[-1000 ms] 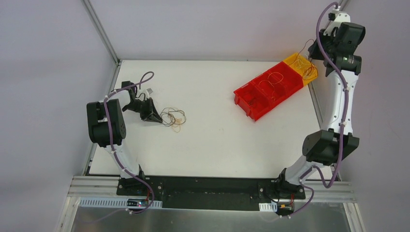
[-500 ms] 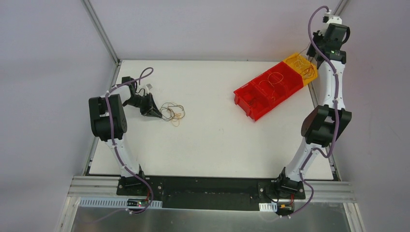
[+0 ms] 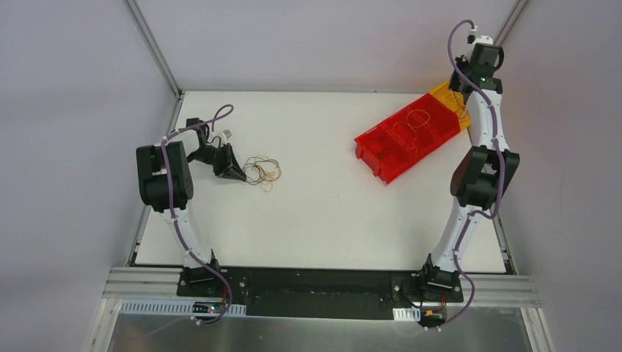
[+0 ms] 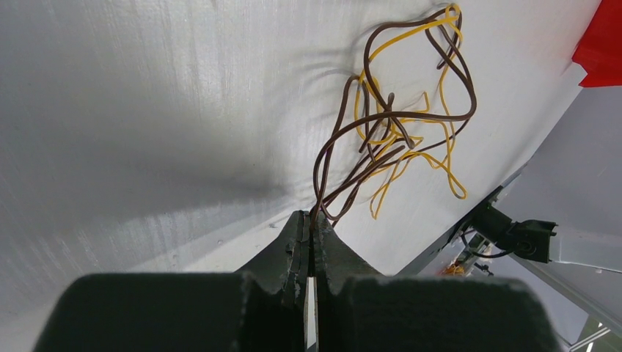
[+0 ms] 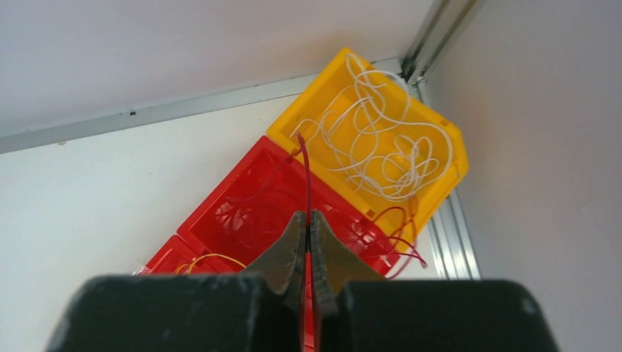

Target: Untangle the cables

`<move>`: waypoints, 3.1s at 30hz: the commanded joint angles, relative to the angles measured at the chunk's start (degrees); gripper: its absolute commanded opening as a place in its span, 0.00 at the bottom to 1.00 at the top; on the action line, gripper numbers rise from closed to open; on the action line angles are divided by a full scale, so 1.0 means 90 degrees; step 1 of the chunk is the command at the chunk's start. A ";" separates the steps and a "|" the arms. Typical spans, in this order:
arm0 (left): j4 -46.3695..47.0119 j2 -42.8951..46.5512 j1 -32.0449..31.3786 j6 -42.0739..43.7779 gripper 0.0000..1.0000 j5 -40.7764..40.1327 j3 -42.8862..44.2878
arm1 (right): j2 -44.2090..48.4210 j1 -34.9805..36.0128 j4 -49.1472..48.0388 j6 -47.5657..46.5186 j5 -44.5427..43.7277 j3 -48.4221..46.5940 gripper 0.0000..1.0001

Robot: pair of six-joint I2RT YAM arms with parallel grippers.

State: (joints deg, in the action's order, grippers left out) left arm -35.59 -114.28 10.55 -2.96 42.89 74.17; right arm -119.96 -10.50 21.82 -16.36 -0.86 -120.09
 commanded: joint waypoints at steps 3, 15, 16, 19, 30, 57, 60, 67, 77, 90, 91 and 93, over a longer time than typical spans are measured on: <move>-0.0300 -0.0051 -0.0002 0.0094 0.00 0.0000 0.0216 | -0.0448 0.0278 -0.0521 0.0281 0.0017 -0.0362 0.00; -0.0530 -0.0186 -0.0007 0.0238 0.00 -0.0116 0.0362 | -0.0962 0.0064 -0.1024 0.2309 0.1547 -0.0931 0.00; -0.0544 -0.0199 -0.0007 0.0241 0.00 -0.0117 0.0354 | -0.0980 0.0044 -0.1038 0.2503 0.1692 -0.0978 0.00; -0.0562 -0.0254 -0.0003 0.0209 0.00 -0.0117 0.0369 | -0.1016 0.0017 -0.1062 0.2867 0.1951 -0.1074 0.00; -0.0605 -0.0224 -0.0006 0.0148 0.00 -0.0166 0.0356 | -0.1049 -0.0316 -0.1067 0.2450 0.1650 -0.0447 0.00; -0.0742 0.0446 -0.0674 0.0484 0.00 0.0063 -0.0027 | -0.0083 -0.0746 0.1261 0.0528 0.2223 0.0166 0.66; -0.0737 0.0491 -0.1414 0.0427 0.00 0.0315 -0.0016 | 0.0556 -0.0750 0.1548 0.0267 0.2243 0.0360 0.81; -0.0532 0.0519 -0.2818 0.0090 0.00 0.1361 0.0343 | 0.2189 -0.0022 0.2560 -0.0174 0.3267 0.1709 0.91; -0.0183 0.0916 -0.2400 0.0022 0.00 0.1285 -0.0733 | 0.2933 0.2211 0.2385 0.0222 0.4599 0.4033 0.78; -0.0088 0.0031 -0.2334 -0.0169 0.00 0.1127 -0.0612 | 0.1801 0.4704 -0.0079 0.0586 0.3797 0.4824 0.56; -0.0088 0.0036 -0.2334 -0.0160 0.00 0.1109 -0.0619 | 0.1689 0.4818 -0.0193 0.0613 0.3705 0.4785 0.52; -0.0088 0.0065 -0.2334 -0.0154 0.00 0.1079 -0.0647 | 0.1454 0.5008 -0.0270 0.0650 0.3510 0.4667 0.51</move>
State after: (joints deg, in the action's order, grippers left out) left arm -36.16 -114.26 -10.44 -3.90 52.93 68.36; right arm -103.44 31.57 25.39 -11.73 34.83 -75.66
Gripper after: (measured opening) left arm 0.011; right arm 0.524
